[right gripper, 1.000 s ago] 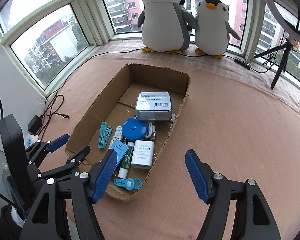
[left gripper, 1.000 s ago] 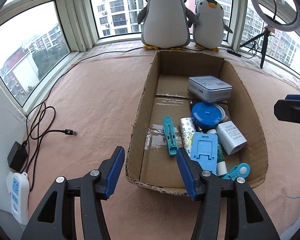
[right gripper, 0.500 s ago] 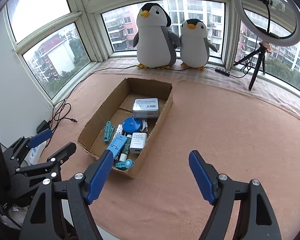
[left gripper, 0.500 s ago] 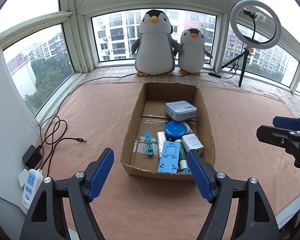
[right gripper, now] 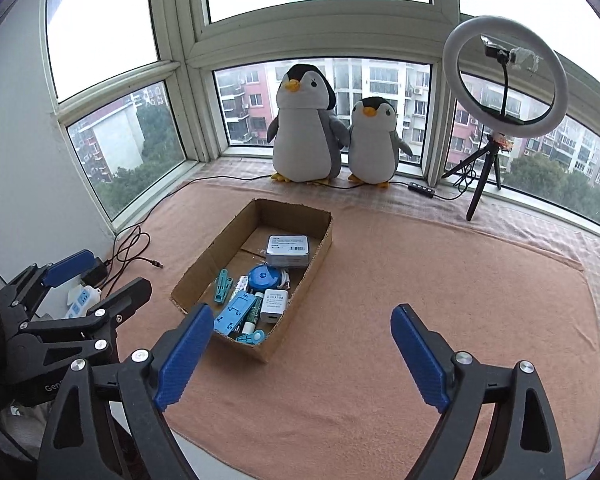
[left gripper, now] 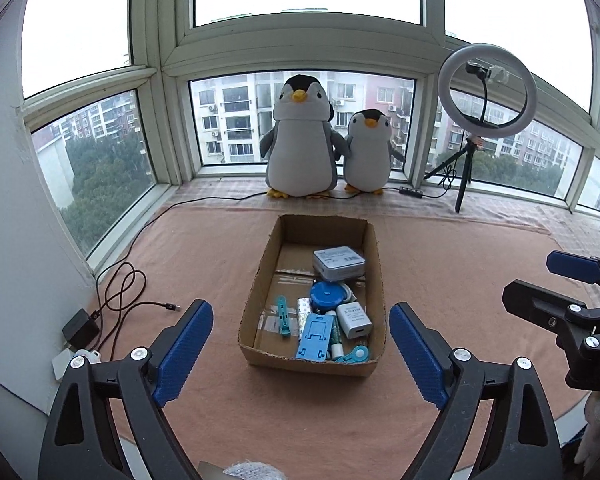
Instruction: Organize rigid objects
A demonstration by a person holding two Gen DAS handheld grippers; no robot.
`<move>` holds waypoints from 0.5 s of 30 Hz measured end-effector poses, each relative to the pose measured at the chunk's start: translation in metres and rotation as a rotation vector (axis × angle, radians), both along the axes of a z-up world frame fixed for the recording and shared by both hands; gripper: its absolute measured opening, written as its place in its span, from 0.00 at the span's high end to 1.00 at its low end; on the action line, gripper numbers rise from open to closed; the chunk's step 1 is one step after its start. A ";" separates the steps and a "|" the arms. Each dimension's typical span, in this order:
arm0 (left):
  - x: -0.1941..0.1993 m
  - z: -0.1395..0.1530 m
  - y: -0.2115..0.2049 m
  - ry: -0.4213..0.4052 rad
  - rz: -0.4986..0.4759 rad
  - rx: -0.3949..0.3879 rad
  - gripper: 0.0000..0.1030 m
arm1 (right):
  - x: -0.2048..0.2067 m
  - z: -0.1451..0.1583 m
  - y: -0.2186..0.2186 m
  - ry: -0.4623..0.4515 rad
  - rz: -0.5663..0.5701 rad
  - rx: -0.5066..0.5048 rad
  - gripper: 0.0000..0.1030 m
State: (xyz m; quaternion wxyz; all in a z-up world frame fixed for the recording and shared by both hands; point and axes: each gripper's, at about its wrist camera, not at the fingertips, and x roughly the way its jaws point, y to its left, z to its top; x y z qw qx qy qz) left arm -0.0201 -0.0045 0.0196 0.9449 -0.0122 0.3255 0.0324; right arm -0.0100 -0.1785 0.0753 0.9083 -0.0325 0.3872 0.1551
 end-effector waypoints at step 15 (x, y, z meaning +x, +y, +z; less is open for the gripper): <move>-0.006 0.002 0.003 0.002 0.025 -0.008 0.06 | -0.008 0.000 -0.006 -0.006 -0.027 0.012 0.13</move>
